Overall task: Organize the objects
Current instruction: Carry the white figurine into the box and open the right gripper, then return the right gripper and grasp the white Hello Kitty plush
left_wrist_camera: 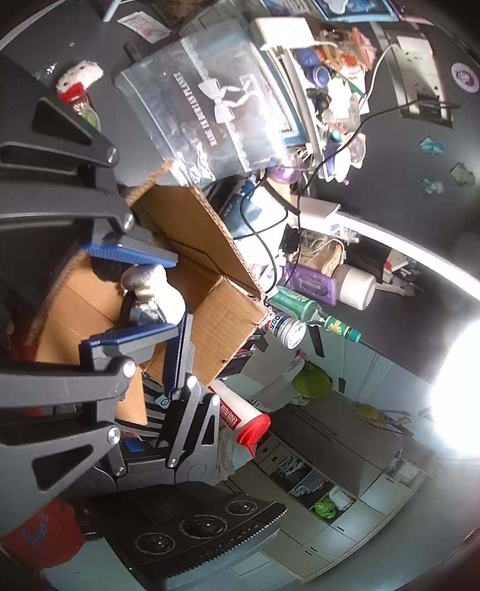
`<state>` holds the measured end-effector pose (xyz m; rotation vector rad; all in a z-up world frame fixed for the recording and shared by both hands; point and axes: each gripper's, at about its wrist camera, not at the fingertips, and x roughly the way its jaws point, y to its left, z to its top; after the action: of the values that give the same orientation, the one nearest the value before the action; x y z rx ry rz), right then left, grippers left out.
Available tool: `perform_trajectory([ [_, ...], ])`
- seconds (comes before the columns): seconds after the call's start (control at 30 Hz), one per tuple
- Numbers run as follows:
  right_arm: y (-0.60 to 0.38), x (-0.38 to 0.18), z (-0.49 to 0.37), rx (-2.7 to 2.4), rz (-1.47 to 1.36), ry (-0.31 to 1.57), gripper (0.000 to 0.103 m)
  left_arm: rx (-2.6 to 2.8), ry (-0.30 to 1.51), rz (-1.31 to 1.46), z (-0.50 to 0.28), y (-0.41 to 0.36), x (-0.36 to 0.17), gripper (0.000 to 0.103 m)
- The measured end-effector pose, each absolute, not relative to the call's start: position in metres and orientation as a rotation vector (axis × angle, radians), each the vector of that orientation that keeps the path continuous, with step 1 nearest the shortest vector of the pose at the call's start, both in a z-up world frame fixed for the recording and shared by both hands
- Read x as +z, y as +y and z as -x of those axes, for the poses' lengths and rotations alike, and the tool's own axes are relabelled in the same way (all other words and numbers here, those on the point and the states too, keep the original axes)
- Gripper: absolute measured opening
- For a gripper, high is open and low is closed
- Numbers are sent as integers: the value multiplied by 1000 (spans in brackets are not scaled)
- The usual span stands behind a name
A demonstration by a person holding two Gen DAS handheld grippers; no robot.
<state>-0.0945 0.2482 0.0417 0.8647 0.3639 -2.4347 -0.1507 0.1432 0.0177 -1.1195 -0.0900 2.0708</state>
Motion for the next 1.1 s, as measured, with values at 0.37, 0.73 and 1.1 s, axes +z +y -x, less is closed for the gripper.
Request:
perform_trajectory([
  [0.37, 271, 32, 106, -2528, -984, 432, 35, 2157, -56, 1064, 149, 144, 34, 74],
  [0.73, 236, 42, 85, -2454, -880, 404, 35, 2362, -73, 996, 120, 79, 46, 78],
  [1.1, 115, 14, 51, -2215, -826, 355, 39, 2572, -111, 977, 76, -24, 20, 85],
])
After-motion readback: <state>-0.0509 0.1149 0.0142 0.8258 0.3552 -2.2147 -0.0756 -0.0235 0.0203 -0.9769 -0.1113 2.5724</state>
